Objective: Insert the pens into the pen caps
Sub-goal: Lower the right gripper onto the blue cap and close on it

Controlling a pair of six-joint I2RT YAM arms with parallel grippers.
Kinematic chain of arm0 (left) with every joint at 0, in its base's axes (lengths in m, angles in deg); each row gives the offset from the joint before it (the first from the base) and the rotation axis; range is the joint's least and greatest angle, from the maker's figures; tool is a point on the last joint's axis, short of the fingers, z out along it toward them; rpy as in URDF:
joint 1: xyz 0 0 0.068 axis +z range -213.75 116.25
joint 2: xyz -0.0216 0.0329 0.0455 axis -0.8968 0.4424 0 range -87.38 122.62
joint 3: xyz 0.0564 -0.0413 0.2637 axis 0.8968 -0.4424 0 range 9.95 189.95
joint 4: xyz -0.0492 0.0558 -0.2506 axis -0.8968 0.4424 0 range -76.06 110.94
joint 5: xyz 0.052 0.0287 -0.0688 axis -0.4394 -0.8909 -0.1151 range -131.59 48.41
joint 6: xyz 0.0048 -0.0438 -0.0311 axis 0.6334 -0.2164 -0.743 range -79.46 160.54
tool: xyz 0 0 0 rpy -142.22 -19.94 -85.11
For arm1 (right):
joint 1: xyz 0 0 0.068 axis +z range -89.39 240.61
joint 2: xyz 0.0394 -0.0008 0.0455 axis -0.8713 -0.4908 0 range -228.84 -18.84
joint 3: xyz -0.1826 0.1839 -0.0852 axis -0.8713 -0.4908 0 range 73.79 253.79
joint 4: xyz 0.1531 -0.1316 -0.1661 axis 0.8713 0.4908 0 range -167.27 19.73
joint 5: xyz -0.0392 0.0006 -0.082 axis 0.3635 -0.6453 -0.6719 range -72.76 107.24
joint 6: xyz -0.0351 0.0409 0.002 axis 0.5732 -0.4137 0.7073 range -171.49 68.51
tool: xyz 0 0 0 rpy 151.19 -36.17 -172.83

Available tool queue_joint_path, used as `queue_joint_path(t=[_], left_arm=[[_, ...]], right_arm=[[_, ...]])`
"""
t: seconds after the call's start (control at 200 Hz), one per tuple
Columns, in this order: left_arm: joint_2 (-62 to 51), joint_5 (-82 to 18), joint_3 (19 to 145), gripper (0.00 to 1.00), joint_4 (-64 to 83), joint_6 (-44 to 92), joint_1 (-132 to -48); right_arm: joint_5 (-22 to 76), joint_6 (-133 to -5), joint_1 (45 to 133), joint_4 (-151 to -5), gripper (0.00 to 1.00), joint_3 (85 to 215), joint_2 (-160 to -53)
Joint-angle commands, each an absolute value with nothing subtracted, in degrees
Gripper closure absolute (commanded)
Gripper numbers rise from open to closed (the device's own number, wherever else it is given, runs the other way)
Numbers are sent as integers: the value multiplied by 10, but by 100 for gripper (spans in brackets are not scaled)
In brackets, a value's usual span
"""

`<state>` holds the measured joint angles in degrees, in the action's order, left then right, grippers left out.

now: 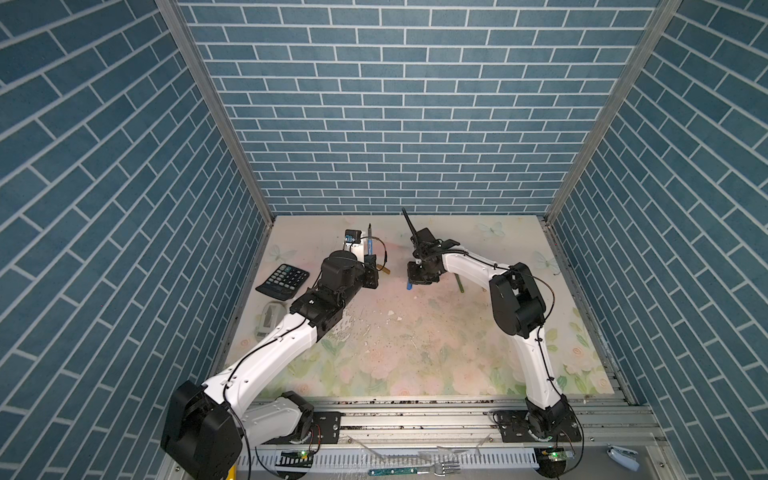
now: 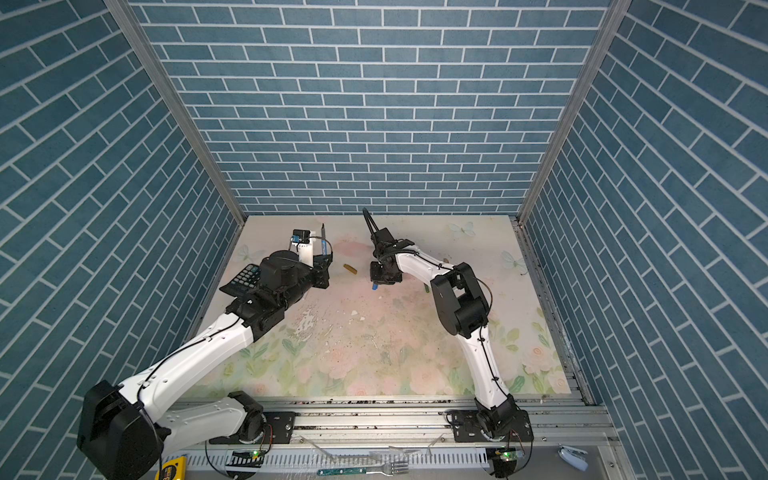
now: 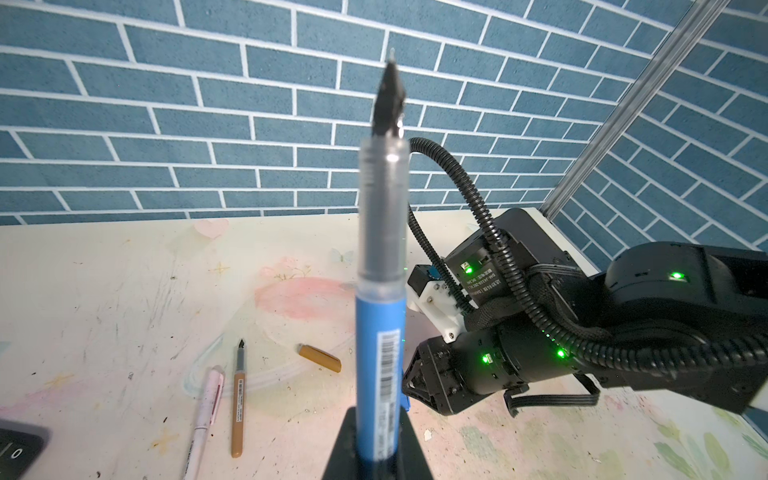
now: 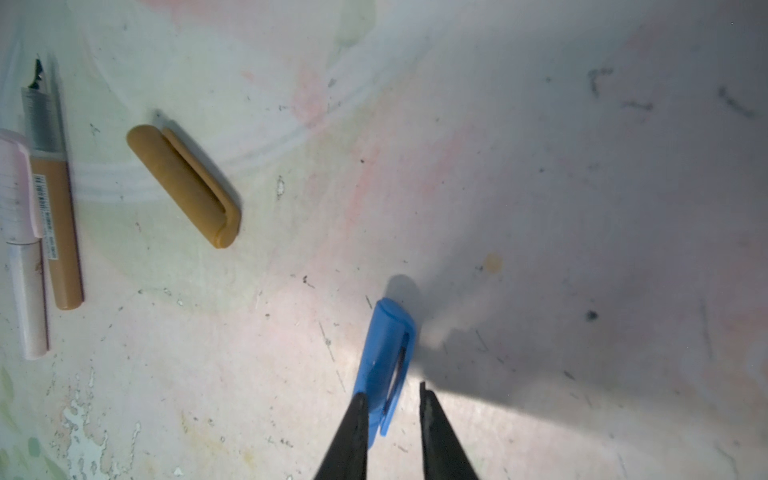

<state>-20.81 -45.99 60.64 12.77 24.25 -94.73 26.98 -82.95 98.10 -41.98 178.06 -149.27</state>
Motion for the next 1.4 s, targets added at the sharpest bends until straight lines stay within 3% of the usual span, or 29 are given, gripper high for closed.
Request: queue_joint_path(t=[0.0,0.595,0.745,0.84,1.12,1.395], left_arm=[[-203,-454,607,100,121,239,-945],[-199,-451,608,100,120,239,-945],[-198,-447,608,100,119,238,-945],[-197,-446,609,100,119,238,-945],[-200,-446,609,100,119,239,-945],[-202,-447,608,100,119,240,-945]], right_arm=[[277,-824,981,-415,75,1799,-1508],[273,-818,981,-404,76,1832,-1511],[227,-829,981,-397,55,1840,-1500],[204,-831,982,-376,49,1871,-1523],[172,-813,998,-308,44,1961,-1588],[168,-799,1008,-289,44,1951,-1590]])
